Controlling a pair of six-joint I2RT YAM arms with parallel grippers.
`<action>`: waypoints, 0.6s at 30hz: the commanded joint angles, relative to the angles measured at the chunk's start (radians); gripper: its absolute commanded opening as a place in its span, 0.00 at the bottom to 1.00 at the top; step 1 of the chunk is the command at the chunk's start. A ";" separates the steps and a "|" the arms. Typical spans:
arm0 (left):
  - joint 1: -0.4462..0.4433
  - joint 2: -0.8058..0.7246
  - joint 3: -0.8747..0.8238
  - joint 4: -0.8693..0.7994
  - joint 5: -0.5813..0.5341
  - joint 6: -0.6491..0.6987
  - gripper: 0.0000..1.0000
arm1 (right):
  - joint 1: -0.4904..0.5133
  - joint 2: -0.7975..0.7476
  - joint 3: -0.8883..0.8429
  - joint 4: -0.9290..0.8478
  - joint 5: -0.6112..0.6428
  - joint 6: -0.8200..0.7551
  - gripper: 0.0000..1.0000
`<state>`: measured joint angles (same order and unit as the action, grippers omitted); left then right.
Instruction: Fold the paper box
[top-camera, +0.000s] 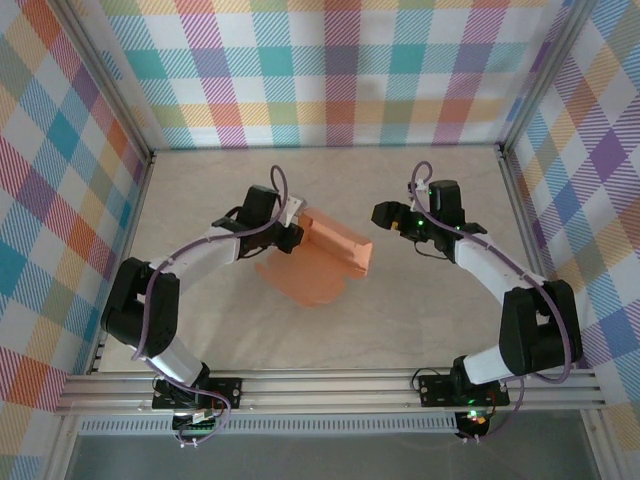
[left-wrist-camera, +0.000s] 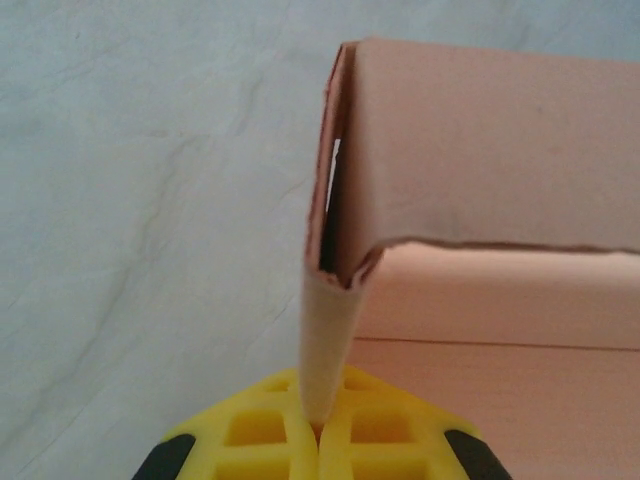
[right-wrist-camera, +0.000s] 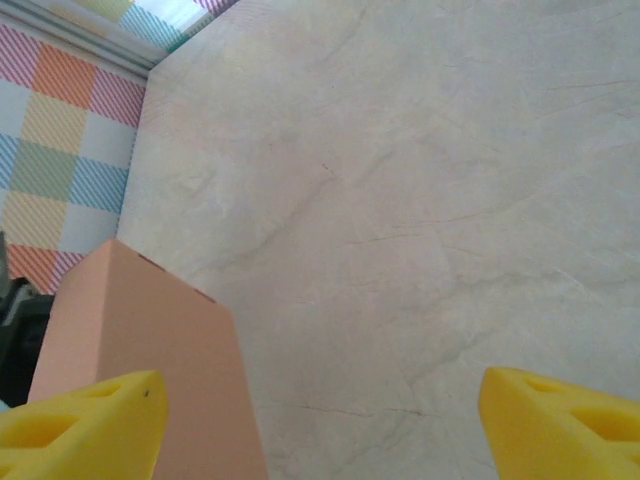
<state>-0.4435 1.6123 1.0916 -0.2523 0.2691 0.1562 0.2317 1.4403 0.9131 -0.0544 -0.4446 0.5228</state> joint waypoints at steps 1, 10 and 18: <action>-0.006 0.008 0.114 -0.371 -0.082 0.100 0.00 | -0.005 -0.017 0.006 -0.052 0.024 -0.048 0.81; -0.032 0.202 0.378 -0.762 -0.305 0.091 0.02 | -0.010 -0.001 0.014 -0.069 0.004 -0.069 0.81; -0.046 0.379 0.456 -0.849 -0.344 0.144 0.03 | -0.012 0.010 -0.025 -0.018 -0.015 -0.050 0.81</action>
<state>-0.4816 1.9587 1.5017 -0.9993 -0.0441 0.2642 0.2283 1.4391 0.9062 -0.0982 -0.4385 0.4820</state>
